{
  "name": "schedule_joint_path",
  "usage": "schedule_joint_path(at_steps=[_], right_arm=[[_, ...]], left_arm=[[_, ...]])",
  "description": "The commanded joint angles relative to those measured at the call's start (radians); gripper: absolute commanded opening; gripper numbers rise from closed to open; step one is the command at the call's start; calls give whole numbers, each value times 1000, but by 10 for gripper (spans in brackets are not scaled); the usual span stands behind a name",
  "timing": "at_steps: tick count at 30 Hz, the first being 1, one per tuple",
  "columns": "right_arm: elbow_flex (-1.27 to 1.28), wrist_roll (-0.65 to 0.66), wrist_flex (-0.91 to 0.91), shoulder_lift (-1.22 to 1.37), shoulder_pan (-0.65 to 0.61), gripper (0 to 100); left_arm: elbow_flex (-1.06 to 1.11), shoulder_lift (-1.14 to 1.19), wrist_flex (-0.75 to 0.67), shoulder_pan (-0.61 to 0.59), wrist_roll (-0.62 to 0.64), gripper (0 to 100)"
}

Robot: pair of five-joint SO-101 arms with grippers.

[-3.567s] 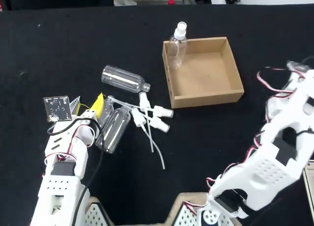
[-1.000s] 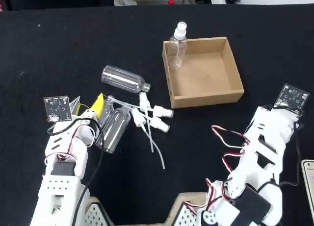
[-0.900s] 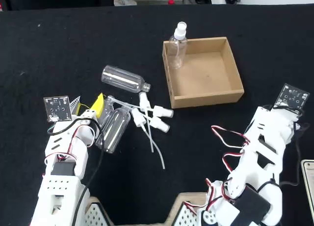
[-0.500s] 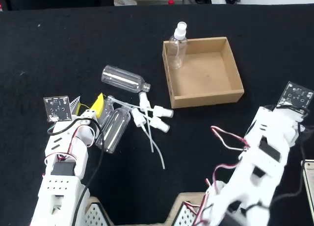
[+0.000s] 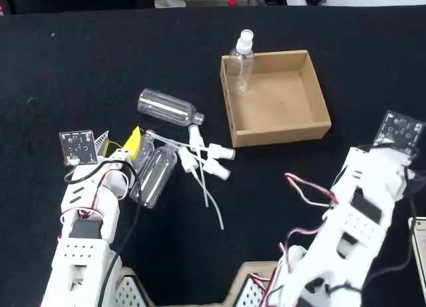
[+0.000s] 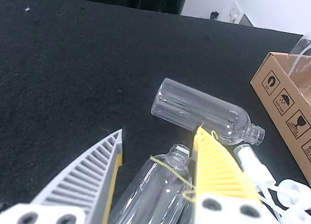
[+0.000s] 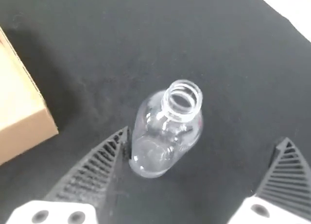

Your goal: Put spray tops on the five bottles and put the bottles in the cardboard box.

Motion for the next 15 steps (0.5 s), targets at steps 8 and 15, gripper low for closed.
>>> schedule_joint_path(at_steps=[8, 15], right_arm=[[-199, 17, -44, 255, -12, 413], [-182, 18, -51, 265, -18, 413]], left_arm=[[-15, -14, -28, 12, -8, 230], [-15, -14, -28, 12, -8, 230]])
